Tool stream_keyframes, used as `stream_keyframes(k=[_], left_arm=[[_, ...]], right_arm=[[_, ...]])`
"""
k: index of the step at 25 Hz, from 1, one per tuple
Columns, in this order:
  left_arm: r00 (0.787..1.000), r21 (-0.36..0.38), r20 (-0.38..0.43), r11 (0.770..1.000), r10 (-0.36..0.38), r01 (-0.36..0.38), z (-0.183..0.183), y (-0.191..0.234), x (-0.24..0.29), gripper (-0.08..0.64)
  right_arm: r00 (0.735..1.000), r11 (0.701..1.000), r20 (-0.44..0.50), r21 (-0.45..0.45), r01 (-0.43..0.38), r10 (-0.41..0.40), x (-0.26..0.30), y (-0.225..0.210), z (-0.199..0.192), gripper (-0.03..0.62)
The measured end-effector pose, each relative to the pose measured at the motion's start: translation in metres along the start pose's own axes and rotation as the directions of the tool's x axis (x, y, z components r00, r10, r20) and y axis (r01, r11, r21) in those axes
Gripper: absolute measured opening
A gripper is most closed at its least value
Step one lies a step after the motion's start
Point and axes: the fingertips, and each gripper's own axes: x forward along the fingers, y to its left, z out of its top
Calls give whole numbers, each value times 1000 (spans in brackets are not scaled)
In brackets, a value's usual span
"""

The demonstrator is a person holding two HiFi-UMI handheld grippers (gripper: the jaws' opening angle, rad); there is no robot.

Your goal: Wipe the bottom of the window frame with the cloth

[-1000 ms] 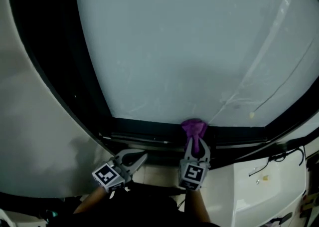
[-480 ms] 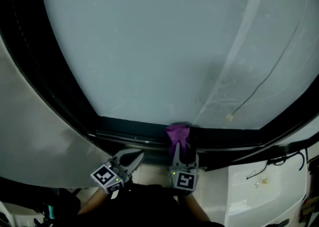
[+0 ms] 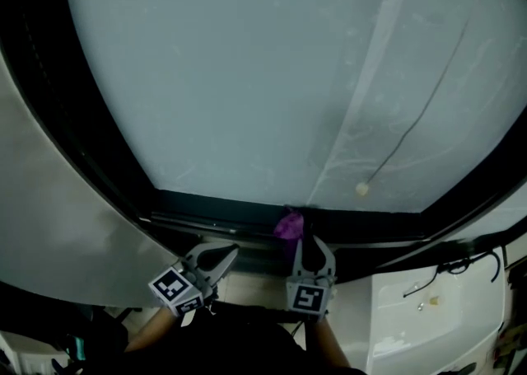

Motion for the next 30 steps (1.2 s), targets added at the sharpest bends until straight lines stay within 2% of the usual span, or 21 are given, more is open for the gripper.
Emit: stream_keyframes(k=[4,9,18,21,23,26,30], left_arm=[[1000,3,7,1000,2,-2,-1,-7,1,0],[1000,4,16,1000,21,-21,-1,-14,-3,0],[995,6,39,995,97,-97,-2,-23,-17,0],[991,2,46,992,127,-128,-4,-25,-22,0],[989,-1,41,990,144,-144,-5,-27,-23,0],[982,1,63,984,178,-178,-7,-30,-22,0],[981,-9,57,983,185,-185,-8,-43,-15,0]], right_arm=[[1000,991,-16,-131,3,-5,-1,-12,0,67],[1000,979,-20,-205,3,-8,-4,-30,1,67],[999,974,-36,-226,4,-12,4,-59,7,67],[998,985,-51,-173,20,-30,9,-75,10,67],[999,989,-48,-145,-5,-2,13,-76,14,67],[998,983,-66,-179,-36,24,20,-72,15,67],[994,978,-102,-199,-63,44,27,-72,8,69]])
